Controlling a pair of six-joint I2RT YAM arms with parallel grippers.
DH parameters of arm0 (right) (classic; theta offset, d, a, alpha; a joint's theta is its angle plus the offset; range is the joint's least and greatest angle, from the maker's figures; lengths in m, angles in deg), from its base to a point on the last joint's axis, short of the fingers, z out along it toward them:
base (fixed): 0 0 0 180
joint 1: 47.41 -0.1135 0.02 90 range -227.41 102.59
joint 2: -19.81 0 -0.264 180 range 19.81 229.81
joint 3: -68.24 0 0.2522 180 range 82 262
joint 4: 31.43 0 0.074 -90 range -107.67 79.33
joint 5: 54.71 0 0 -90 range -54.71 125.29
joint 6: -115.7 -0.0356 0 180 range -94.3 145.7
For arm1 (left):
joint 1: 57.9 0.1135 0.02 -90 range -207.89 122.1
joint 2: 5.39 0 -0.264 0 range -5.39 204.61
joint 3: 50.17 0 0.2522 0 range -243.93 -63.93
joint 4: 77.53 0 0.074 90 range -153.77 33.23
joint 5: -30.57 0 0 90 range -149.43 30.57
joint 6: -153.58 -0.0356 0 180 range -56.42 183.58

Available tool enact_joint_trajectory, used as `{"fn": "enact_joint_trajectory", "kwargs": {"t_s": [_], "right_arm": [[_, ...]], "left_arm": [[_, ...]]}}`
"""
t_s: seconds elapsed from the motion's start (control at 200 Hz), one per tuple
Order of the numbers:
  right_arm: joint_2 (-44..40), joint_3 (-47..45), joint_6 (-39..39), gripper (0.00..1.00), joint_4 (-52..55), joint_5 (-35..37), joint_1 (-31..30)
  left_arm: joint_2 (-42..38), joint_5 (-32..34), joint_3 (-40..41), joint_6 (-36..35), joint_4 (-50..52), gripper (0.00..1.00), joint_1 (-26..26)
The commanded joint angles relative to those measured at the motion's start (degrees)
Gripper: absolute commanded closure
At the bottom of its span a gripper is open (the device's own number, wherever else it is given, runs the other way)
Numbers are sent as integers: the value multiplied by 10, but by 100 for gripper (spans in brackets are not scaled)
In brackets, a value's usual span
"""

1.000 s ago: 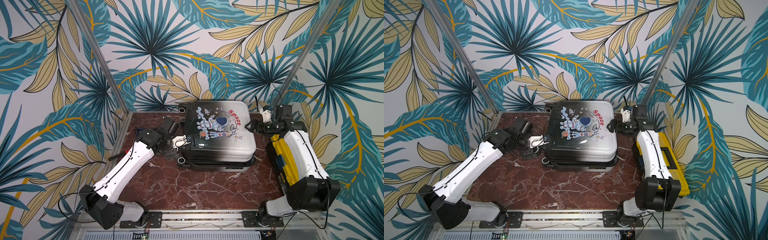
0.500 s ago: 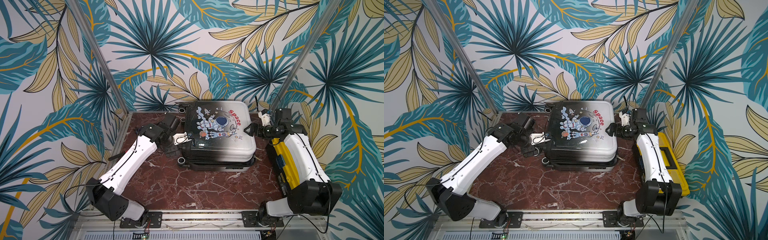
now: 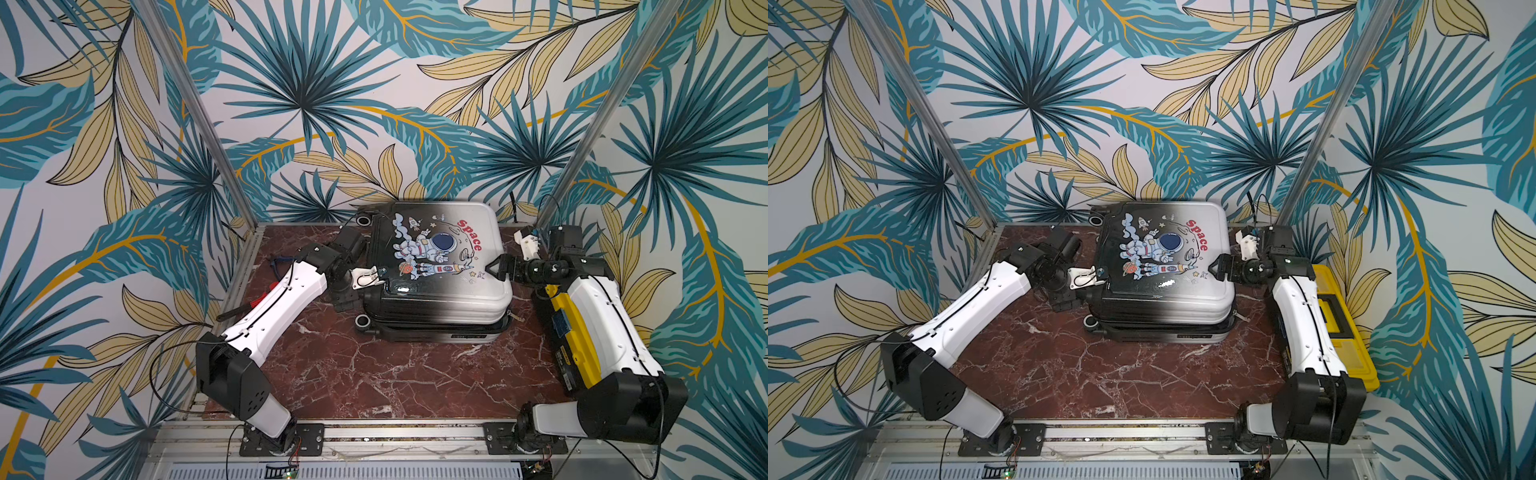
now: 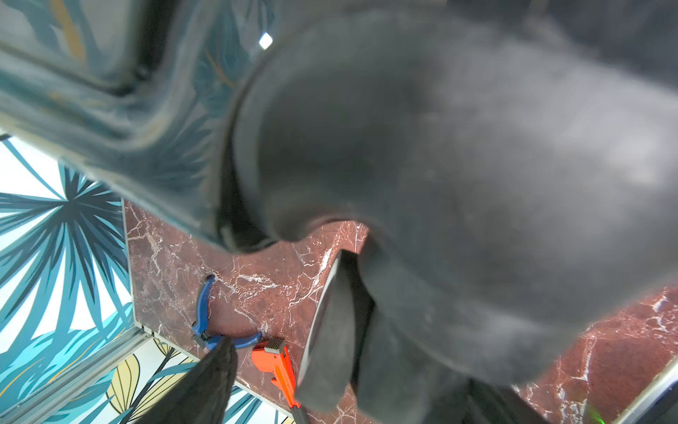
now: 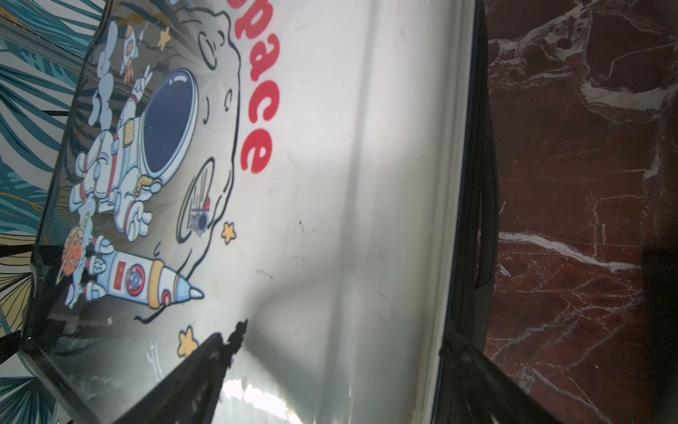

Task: Close the suitcase zippers
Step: Pick up the suitcase from the center of the board.

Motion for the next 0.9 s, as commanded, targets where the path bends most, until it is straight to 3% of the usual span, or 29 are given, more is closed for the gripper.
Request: {"fn": "enact_joint_trajectory", "kwargs": {"t_s": [0.0,0.315,0.606,0.896], "right_arm": [[-9,-10,6,7,-10,-15,0],[-15,-22,5,8,-14,-24,0],[-17,-24,8,8,-13,-25,0],[-18,-30,7,9,-14,-32,0]], "left_arm": [[0,0,16,-11,-18,13,3],[-8,-62,39,-15,-59,19,12],[-7,-57,66,-13,-60,31,17],[-35,-30,92,-7,-59,65,22]]}}
